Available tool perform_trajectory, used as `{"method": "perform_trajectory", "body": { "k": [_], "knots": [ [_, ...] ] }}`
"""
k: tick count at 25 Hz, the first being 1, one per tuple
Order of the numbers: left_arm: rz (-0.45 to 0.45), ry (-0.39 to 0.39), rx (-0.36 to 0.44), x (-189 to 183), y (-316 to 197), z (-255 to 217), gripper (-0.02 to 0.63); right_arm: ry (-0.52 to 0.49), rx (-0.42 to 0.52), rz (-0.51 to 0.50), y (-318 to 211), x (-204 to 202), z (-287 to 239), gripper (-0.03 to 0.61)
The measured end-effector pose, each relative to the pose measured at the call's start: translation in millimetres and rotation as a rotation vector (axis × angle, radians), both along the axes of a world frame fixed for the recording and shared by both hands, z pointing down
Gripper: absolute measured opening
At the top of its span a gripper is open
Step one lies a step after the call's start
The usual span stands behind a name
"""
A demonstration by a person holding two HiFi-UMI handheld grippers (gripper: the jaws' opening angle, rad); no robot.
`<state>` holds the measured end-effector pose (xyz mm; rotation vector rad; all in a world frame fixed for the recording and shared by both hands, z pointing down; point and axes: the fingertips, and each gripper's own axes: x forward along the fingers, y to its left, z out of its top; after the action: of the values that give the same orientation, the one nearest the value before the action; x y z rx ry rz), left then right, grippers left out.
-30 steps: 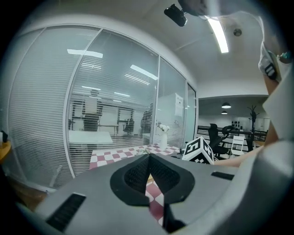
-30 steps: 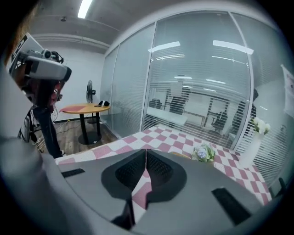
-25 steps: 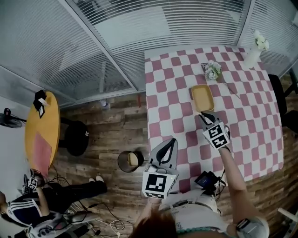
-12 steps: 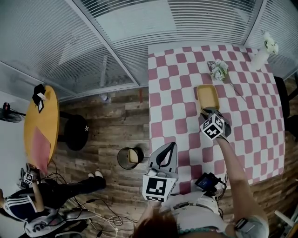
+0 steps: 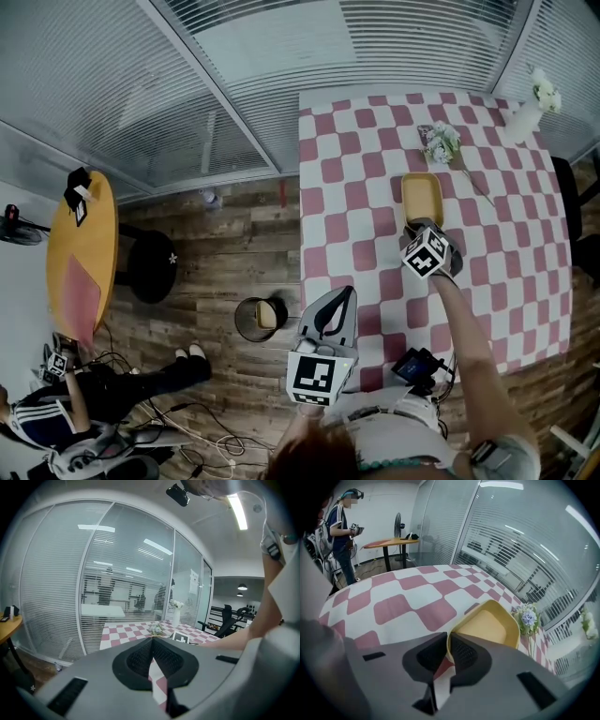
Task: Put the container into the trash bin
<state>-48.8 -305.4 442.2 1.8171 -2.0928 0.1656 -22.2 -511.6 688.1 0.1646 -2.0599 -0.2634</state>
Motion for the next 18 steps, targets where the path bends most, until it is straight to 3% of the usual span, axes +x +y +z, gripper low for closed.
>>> {"method": "perform_trajectory", "body": {
  "k": [5,18],
  "knots": [
    [0.02,0.005,0.007,9,-1,-3,0.006,-0.076,-0.063,0.05,2,3,-19,0.017],
    [0.04,-0.012,0.026,31,15,-11,0.005,-0.458,-0.416,0.244,38,16,-92,0.017]
  ]
}}
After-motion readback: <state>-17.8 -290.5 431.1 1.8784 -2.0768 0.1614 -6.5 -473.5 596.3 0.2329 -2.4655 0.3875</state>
